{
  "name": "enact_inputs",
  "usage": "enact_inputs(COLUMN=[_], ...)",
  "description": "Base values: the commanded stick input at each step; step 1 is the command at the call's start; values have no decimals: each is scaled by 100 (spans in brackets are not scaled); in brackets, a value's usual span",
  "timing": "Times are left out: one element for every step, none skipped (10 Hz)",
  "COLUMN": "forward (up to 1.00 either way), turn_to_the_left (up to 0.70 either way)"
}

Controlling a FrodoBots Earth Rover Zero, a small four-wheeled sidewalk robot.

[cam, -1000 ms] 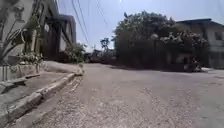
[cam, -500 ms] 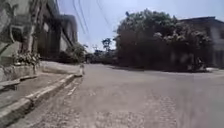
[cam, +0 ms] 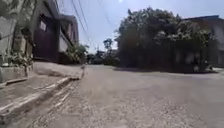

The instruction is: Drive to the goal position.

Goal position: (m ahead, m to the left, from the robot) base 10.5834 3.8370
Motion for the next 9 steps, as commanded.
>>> enact_inputs(forward=[100,100,100,100,100,100,100,100,100], turn_to_the_left=[0,0,0,0,0,0,0,0,0])
